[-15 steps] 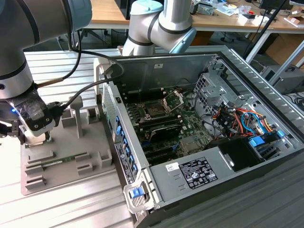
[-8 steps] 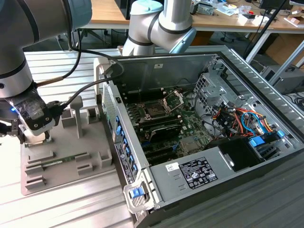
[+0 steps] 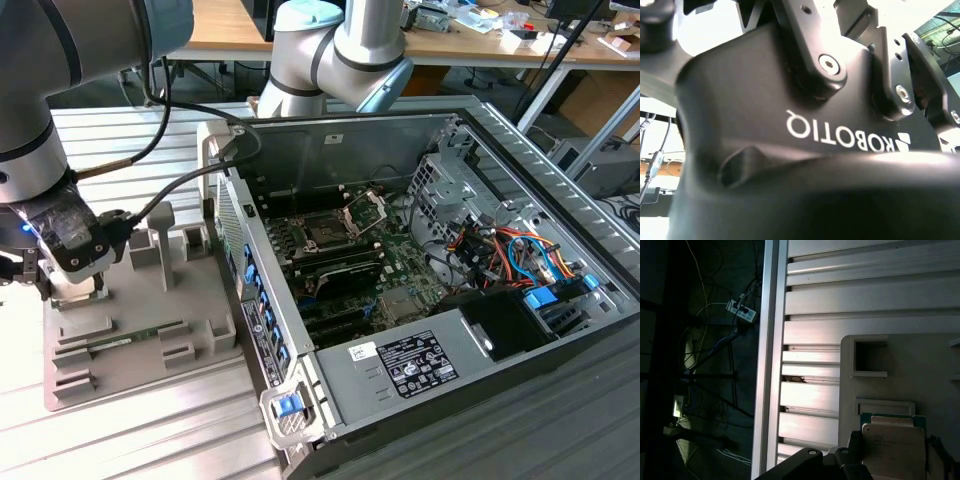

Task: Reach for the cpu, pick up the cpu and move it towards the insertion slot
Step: 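Pick up the cpu and move it towards the insertion slot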

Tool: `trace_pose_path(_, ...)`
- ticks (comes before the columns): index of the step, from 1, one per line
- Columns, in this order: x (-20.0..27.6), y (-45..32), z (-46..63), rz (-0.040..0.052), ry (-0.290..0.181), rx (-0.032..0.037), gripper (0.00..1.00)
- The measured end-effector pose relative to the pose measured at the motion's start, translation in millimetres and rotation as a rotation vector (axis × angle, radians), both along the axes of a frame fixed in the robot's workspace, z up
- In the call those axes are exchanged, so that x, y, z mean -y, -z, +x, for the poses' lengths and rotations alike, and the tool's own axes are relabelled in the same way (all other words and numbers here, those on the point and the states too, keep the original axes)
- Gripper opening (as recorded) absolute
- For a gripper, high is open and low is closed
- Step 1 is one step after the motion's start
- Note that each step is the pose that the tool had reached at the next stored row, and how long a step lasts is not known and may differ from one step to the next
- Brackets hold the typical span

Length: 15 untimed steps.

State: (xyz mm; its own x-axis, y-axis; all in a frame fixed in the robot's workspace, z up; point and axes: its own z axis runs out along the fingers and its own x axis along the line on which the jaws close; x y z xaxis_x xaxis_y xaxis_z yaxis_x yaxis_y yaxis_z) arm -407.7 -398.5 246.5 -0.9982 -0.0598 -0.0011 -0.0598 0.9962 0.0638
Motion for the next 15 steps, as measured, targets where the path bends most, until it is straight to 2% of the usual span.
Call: trace_pose_path(15, 0.0, -5.7, 0.0, 0.0082, 0.000, 0.0001, 0.55)
